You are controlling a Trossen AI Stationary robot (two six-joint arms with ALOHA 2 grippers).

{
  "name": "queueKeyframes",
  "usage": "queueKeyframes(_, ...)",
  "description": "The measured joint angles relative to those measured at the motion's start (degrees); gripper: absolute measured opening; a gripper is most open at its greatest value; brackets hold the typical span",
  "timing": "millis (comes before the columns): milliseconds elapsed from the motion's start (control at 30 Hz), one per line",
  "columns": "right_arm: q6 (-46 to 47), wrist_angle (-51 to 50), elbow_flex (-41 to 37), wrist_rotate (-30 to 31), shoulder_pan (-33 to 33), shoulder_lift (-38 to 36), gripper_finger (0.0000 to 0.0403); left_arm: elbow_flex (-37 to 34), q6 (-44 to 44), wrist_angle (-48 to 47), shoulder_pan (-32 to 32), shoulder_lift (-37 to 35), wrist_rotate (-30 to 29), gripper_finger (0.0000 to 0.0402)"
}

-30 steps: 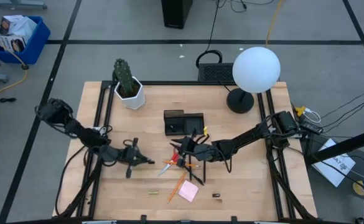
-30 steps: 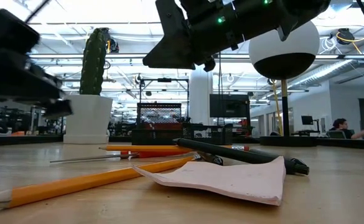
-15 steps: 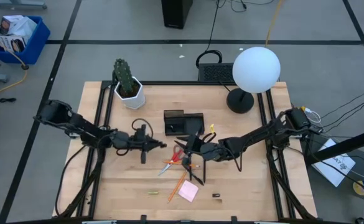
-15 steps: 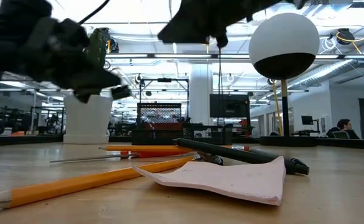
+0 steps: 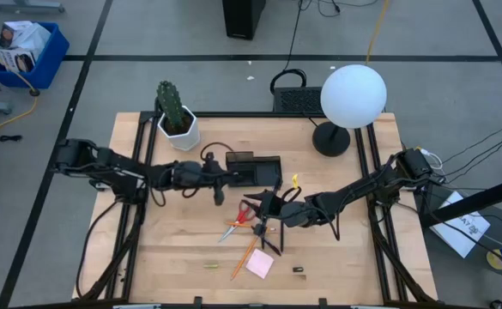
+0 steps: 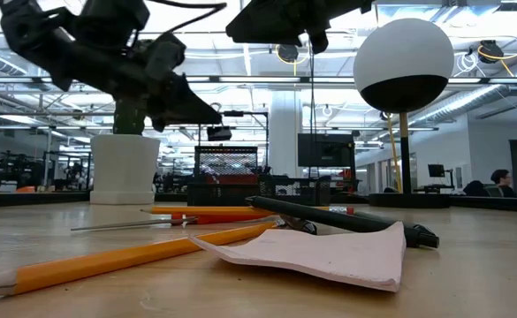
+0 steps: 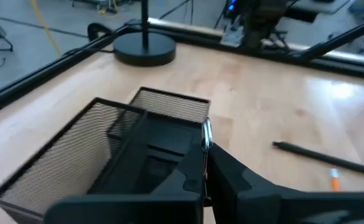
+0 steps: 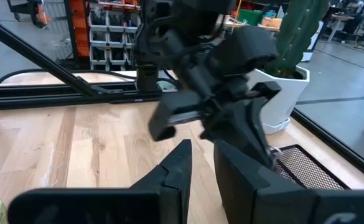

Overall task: Pick and place office supplies into organizer
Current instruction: Put the left black binder clip into the bottom left of the desk organizer, then put the black binder clip into the bottom left of the desk organizer

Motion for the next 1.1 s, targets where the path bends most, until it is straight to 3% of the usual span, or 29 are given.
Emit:
queueKeyframes(267, 0.0, 0.2, 0.0, 0.0, 0.0, 0.0, 0.0061, 0.2, 0.0, -3.4, 6.0, 0.0, 3.4, 0.0032)
queueKeyframes(433, 0.0, 0.3, 0.0, 0.0, 0.0, 0.0, 0.0061, 0.2, -2.3, -3.6, 8.7, 0.0, 8.7, 0.0034)
queueKeyframes(1100, 0.0, 1.3, 0.0, -0.4, -0.1, 0.1, 0.0061, 0.2, -6.3, -5.0, 6.1, 0.0, 8.8, 0.0035)
